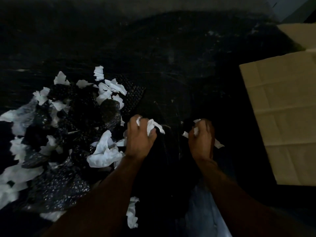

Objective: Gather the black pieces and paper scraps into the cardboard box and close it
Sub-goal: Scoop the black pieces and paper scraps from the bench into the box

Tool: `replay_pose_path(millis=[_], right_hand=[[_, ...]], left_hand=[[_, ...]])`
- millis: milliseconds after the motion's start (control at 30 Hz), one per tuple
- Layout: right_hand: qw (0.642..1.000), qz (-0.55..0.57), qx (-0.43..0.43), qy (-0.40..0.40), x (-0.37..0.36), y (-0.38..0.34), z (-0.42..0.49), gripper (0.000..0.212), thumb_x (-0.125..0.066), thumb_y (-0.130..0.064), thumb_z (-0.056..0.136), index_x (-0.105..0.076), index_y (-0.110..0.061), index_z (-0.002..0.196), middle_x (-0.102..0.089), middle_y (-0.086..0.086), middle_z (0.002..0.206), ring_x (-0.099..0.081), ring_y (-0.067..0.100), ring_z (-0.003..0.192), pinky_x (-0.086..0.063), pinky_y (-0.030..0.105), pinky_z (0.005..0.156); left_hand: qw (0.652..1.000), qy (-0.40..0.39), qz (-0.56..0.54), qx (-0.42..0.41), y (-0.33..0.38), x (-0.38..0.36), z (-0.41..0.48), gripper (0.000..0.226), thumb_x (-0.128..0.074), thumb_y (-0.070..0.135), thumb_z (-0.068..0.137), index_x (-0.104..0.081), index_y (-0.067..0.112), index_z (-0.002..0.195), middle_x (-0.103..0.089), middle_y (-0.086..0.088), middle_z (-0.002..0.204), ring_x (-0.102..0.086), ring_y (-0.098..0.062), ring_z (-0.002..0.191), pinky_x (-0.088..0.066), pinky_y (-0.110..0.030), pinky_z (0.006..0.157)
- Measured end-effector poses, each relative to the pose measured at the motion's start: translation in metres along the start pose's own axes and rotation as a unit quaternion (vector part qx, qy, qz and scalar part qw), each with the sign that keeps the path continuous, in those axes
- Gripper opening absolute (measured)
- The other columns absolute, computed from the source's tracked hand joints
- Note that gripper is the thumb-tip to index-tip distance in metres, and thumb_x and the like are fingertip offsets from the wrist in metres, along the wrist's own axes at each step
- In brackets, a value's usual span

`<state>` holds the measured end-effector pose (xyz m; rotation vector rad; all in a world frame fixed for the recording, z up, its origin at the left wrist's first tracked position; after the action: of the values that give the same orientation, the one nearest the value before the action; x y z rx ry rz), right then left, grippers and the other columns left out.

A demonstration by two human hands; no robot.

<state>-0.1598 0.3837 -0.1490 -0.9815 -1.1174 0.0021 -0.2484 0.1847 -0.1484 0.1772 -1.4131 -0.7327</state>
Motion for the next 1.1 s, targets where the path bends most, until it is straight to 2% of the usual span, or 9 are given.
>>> replay_pose_path(millis=[100, 200, 333, 367, 433, 533, 667, 767, 1100], right_hand=[[1.000, 0.028, 0.000, -0.013, 0.000, -0.001, 0.000, 0.029, -0.055, 0.003, 0.085, -0.057, -0.005, 0.113, -0.054, 0.012, 0.113, -0.051, 0.028, 0.102, -0.045, 0.040, 0.087], [0.995, 0.092, -0.012, -0.021, 0.000, 0.001, 0.002, 0.032, -0.052, -0.010, 0.090, -0.051, -0.020, 0.120, -0.049, -0.003, 0.118, -0.055, 0.021, 0.108, -0.051, 0.040, 0.090], [0.987, 0.144, -0.065, 0.014, 0.010, 0.001, 0.017, 0.024, -0.055, -0.015, 0.097, -0.055, -0.009, 0.120, -0.057, 0.001, 0.113, -0.058, -0.013, 0.085, -0.044, 0.002, 0.070], [0.987, 0.142, -0.074, 0.025, 0.012, 0.001, 0.021, 0.025, -0.058, -0.017, 0.095, -0.057, -0.010, 0.118, -0.061, 0.002, 0.111, -0.059, -0.013, 0.082, -0.045, 0.004, 0.070], [0.988, 0.124, -0.090, 0.029, 0.014, 0.003, 0.028, 0.025, -0.064, -0.024, 0.092, -0.061, -0.013, 0.114, -0.067, 0.005, 0.106, -0.064, 0.004, 0.088, -0.053, 0.023, 0.080], [0.986, 0.128, -0.110, -0.009, 0.010, -0.002, 0.029, 0.026, -0.067, -0.026, 0.088, -0.065, -0.010, 0.109, -0.069, 0.009, 0.102, -0.066, 0.024, 0.096, -0.052, 0.039, 0.087], [0.986, 0.118, -0.088, -0.075, 0.013, -0.020, 0.016, 0.032, -0.070, -0.033, 0.086, -0.068, -0.012, 0.110, -0.071, 0.008, 0.104, -0.066, 0.022, 0.098, -0.051, 0.031, 0.089], [0.988, 0.110, -0.066, -0.084, 0.028, -0.038, 0.008, 0.035, -0.071, -0.036, 0.085, -0.069, -0.014, 0.112, -0.071, 0.007, 0.104, -0.065, 0.020, 0.099, -0.049, 0.026, 0.087], [0.992, 0.102, 0.078, -0.008, 0.149, -0.132, -0.026, 0.040, -0.070, -0.040, 0.085, -0.066, -0.016, 0.116, -0.070, 0.003, 0.104, -0.065, 0.018, 0.098, -0.051, 0.031, 0.089]], left_hand=[[0.998, -0.037, -0.007, -0.047, 0.010, -0.004, 0.005, 0.040, -0.067, 0.000, 0.074, -0.062, 0.012, 0.112, -0.048, -0.015, 0.133, -0.050, -0.035, 0.110, -0.047, -0.044, 0.091], [0.997, -0.029, 0.011, -0.074, 0.010, -0.003, 0.007, 0.045, -0.065, -0.007, 0.072, -0.067, 0.017, 0.110, -0.054, -0.013, 0.128, -0.053, -0.035, 0.104, -0.047, -0.039, 0.086], [0.999, 0.004, -0.026, -0.042, 0.009, 0.006, 0.014, 0.028, -0.061, 0.004, 0.079, -0.071, 0.015, 0.103, -0.059, -0.014, 0.112, -0.060, -0.033, 0.095, -0.048, -0.035, 0.084], [0.999, -0.005, -0.042, -0.010, 0.006, 0.006, 0.017, 0.025, -0.063, 0.006, 0.083, -0.071, 0.016, 0.105, -0.058, -0.013, 0.112, -0.060, -0.031, 0.096, -0.047, -0.032, 0.086], [0.998, -0.022, -0.059, 0.031, 0.003, 0.006, 0.023, 0.025, -0.067, 0.012, 0.085, -0.070, 0.018, 0.108, -0.060, -0.013, 0.110, -0.062, -0.029, 0.096, -0.049, -0.032, 0.088], [0.996, -0.028, -0.069, 0.042, 0.007, 0.010, 0.023, 0.020, -0.071, 0.028, 0.084, -0.071, 0.019, 0.103, -0.067, -0.008, 0.100, -0.064, -0.023, 0.090, -0.051, -0.031, 0.084], [0.991, -0.032, -0.123, 0.036, 0.023, 0.032, 0.018, 0.027, -0.073, 0.044, 0.079, -0.073, 0.020, 0.091, -0.069, 0.000, 0.090, -0.063, -0.012, 0.085, -0.049, -0.024, 0.080], [0.991, -0.035, -0.133, 0.007, 0.035, 0.058, 0.021, 0.028, -0.075, 0.046, 0.075, -0.073, 0.020, 0.088, -0.070, 0.002, 0.086, -0.066, -0.012, 0.079, -0.053, -0.030, 0.077], [0.987, 0.040, -0.099, -0.123, 0.101, 0.171, 0.015, 0.039, -0.062, 0.066, 0.075, -0.070, 0.029, 0.082, -0.068, 0.009, 0.080, -0.063, -0.009, 0.080, -0.052, -0.037, 0.075]])
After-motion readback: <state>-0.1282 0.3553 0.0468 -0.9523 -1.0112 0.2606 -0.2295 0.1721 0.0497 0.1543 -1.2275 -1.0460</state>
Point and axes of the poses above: each hand's wrist, its own z-axis towards the middle knuckle, its own x-axis out of the back of the hand, y = z × x, the point moved 5 cm from there along z, towards the middle knuckle
